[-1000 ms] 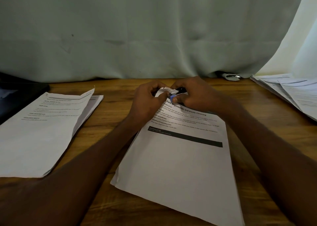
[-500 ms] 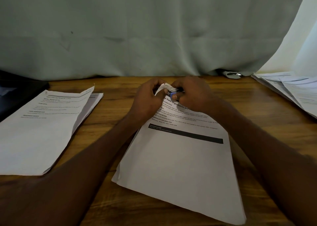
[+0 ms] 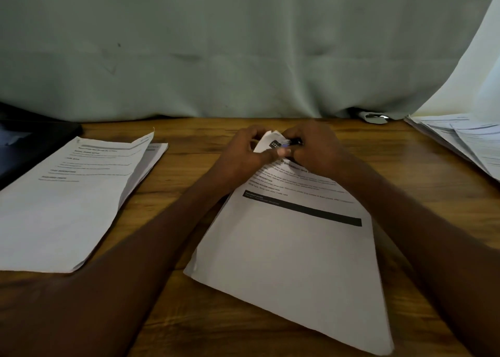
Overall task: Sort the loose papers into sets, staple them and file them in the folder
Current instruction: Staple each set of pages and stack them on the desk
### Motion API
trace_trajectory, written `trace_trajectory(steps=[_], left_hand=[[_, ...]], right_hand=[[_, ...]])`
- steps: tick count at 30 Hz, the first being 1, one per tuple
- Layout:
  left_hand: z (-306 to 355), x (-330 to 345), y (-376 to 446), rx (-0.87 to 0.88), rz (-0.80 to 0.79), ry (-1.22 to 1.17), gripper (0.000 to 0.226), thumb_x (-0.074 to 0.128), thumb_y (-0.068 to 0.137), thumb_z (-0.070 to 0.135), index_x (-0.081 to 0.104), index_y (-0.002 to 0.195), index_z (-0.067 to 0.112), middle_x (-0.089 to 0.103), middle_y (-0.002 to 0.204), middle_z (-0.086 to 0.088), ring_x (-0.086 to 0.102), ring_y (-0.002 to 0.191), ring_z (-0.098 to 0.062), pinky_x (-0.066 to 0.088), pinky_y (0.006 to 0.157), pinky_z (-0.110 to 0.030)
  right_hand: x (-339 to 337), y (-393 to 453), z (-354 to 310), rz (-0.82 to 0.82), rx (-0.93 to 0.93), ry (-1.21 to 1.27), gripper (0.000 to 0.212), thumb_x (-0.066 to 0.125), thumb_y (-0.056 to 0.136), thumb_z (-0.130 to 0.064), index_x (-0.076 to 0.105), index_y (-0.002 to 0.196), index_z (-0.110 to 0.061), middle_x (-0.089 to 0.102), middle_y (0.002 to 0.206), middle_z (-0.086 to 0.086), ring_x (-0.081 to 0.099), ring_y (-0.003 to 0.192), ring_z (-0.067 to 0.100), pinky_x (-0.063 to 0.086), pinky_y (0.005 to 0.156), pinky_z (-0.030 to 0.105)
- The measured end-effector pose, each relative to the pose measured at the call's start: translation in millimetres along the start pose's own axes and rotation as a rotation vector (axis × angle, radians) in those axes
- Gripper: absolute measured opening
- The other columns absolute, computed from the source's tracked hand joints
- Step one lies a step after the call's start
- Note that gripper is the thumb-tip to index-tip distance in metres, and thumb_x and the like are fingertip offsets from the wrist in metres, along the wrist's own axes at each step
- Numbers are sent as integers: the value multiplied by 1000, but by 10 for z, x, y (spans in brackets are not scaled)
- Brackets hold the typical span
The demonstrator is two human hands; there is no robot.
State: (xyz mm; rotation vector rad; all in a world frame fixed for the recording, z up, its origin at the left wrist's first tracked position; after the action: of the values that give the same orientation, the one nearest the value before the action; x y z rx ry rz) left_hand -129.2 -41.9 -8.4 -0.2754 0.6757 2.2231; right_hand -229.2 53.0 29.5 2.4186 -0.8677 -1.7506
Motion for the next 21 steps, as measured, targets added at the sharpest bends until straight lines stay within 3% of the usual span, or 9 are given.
trace_trajectory(steps=[2,6,10,14,18,21], left_hand=[[14,58,-1,2,-73,-21,46,85,83,27,68,123,14,75,105,1,71,85,-3,54,68,-15],[20,-4,20,18,-4,-39,26,87,80,15,74,102,9,75,89,-1,66,68,4,49,61,-10],[-41,-47,25,13,44,-59,30,86,80,11,74,106,5,74,88,3,66,66,6,47,59,-8],[-117,-67,59,-7,60,-25,29,87,80,14,75,106,6,75,90,-1,66,67,5,48,59,-8],[-127,-96,58,-53,22,-71,32,89,77,14,75,105,12,77,91,1,69,71,0,52,63,-14],[-186,-99,66,-136,-39,-103,38,89,76,13,73,111,20,79,97,3,75,84,-7,58,67,-19]], right_hand=[[2,-17,-22,-23,-18,11,22,70,95,-21,77,115,-19,74,97,3,66,88,19,54,81,36],[112,-39,-151,-19,-70,-16,31,70,94,-19,74,124,-18,76,107,6,66,93,22,52,82,32],[127,-39,-175,62,-76,-18,27,68,94,-20,76,120,-21,77,106,5,66,90,20,55,85,41],[174,-29,-170,121,-62,9,26,68,93,-21,78,117,-23,78,103,4,66,87,20,55,79,37],[195,22,-172,13,-86,75,23,66,97,-19,76,118,-17,75,102,6,64,88,21,53,80,36],[185,17,-76,-38,-107,37,31,66,98,-21,69,129,-20,71,119,3,62,103,22,52,91,41]])
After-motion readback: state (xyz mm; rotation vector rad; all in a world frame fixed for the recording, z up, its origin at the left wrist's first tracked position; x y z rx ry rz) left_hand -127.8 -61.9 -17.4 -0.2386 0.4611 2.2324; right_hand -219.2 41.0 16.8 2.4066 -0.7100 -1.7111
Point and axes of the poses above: each hand's wrist, its own y-axis towards the middle knuckle, its own x-axis out of the palm, z = x × y, the point moved 9 cm from there along y, towards the middle knuckle
